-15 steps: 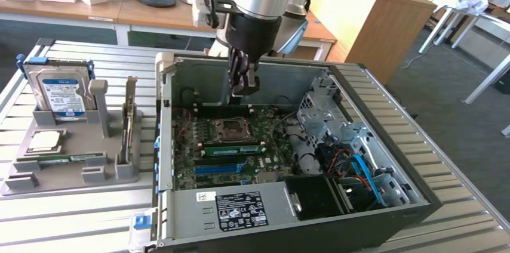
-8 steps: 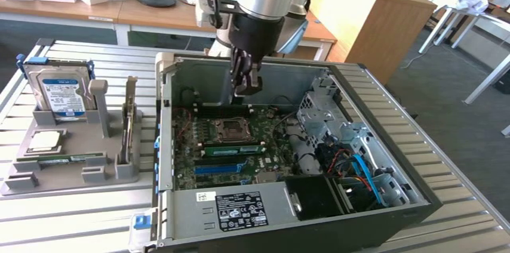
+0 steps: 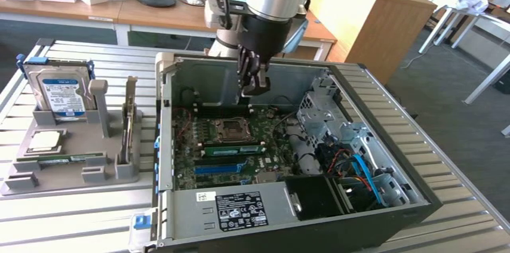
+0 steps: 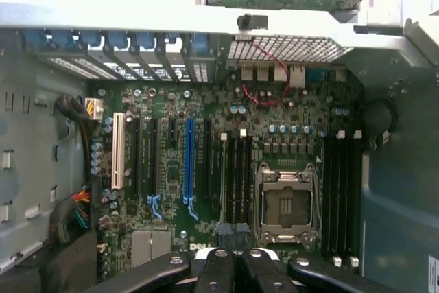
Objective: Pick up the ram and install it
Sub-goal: 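Press down the ram until it locks into place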
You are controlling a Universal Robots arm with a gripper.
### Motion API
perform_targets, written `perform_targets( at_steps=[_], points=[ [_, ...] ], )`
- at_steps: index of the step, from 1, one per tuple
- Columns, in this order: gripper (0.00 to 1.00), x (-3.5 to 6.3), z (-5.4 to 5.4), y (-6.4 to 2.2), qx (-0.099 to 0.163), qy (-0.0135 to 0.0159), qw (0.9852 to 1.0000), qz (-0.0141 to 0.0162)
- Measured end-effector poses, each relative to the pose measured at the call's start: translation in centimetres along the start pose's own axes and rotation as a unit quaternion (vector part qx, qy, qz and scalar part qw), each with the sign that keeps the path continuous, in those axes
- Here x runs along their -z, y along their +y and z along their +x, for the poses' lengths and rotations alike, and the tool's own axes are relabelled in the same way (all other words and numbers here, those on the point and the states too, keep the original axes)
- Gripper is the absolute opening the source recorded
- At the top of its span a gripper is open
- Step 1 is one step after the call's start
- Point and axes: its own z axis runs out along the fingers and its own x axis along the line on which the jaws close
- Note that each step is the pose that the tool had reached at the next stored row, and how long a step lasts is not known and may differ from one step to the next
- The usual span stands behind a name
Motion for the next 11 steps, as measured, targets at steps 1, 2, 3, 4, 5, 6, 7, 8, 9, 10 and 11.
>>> perform_targets(
  at_steps=[1, 2, 3, 4, 5, 6, 7, 8, 9, 10, 11],
  points=[
    [0.10, 0.01, 0.0, -0.18, 0.000, 0.0000, 1.0000, 0.0000],
    [0.10, 0.01, 0.0, -0.37, 0.000, 0.0000, 1.0000, 0.0000],
    [0.10, 0.01, 0.0, -0.56, 0.000, 0.0000, 1.0000, -0.0001],
    [0.10, 0.02, 0.0, -0.74, 0.000, 0.0000, 1.0000, -0.0001],
    [0.10, 0.02, 0.0, -0.92, 0.000, 0.0000, 1.0000, -0.0001],
    [0.10, 0.03, 0.0, -1.09, 0.000, 0.0000, 1.0000, -0.0001],
    [0.10, 0.03, 0.0, -1.26, 0.000, 0.0000, 1.0000, -0.0001],
    [0.10, 0.04, 0.0, -1.44, 0.000, 0.0000, 1.0000, -0.0001],
    [0.10, 0.04, 0.0, -1.58, 0.000, 0.0000, 1.0000, -0.0001],
    [0.10, 0.04, 0.0, -1.72, 0.000, 0.0000, 1.0000, -0.0001],
    [0.10, 0.05, 0.0, -1.86, 0.000, 0.0000, 1.0000, -0.0001]
  ],
)
